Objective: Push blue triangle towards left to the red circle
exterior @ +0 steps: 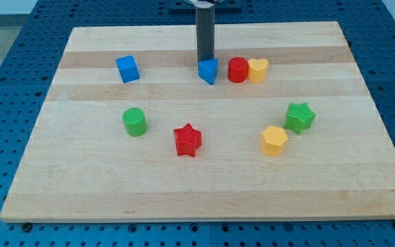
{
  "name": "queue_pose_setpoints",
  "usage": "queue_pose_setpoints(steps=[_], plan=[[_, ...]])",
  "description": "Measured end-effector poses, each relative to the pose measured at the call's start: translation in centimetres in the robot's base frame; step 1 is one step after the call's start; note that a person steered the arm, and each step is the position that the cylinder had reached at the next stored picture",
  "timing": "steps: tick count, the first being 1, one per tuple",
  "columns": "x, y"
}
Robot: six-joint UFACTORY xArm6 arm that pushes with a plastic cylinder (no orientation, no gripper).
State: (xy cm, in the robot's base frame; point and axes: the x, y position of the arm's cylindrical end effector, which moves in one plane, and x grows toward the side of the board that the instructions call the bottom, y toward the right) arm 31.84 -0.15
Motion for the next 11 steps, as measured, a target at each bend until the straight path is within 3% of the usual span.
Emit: queue_pose_setpoints(steps=[2, 3, 4, 5, 11], plan=[[-2.1, -1.1], [-2.1, -6.6], [1.0, -10.6], [4.7, -10.8], [3.7, -0.3]])
